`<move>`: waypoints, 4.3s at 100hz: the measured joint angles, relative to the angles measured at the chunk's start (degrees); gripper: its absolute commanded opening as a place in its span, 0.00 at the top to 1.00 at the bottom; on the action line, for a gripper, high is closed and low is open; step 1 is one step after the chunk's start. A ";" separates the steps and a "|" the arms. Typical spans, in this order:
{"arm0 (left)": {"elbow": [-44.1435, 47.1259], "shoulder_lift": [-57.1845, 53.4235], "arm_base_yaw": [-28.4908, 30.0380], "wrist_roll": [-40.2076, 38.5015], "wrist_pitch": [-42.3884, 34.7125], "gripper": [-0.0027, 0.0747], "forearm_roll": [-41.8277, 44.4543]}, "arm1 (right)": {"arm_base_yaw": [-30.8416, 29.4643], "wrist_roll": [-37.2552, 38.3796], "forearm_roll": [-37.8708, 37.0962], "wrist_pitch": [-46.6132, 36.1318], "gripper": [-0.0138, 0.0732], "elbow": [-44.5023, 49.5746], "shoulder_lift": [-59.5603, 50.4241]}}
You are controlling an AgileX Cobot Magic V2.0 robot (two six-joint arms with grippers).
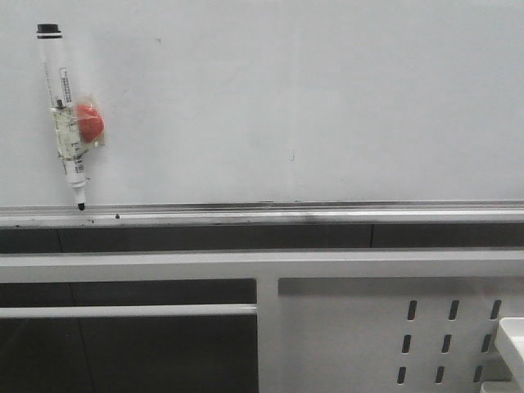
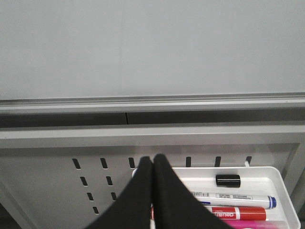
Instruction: Write number 1 on whiteboard
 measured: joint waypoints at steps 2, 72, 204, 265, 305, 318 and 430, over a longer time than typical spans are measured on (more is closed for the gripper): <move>0.00 0.00 0.00 0.00 0.00 0.99 0.00 | 0.00 0.00 0.00 0.00 0.92 0.00 0.00; 0.00 0.00 0.00 0.00 0.00 0.99 0.00 | 0.00 0.00 0.19 -1.08 0.92 0.00 0.00; -15.59 6.05 -0.39 -0.22 -25.09 0.93 -8.79 | 0.23 -2.14 17.27 -1.32 0.92 -22.52 15.94; -7.94 32.82 -18.55 -0.34 -33.70 0.47 -9.86 | 0.23 -2.24 18.27 10.24 0.92 -22.52 23.10; -6.31 59.22 -34.31 -0.34 -60.49 0.47 -9.86 | 0.23 -2.24 18.36 11.98 0.92 -22.52 23.10; -6.31 69.81 -36.48 -0.47 -71.79 0.47 -9.86 | 0.23 -2.24 18.36 11.98 0.92 -22.52 23.10; -12.40 89.81 -37.83 -4.50 -84.43 0.99 -12.81 | 0.23 -2.24 18.58 11.35 0.92 -22.52 23.14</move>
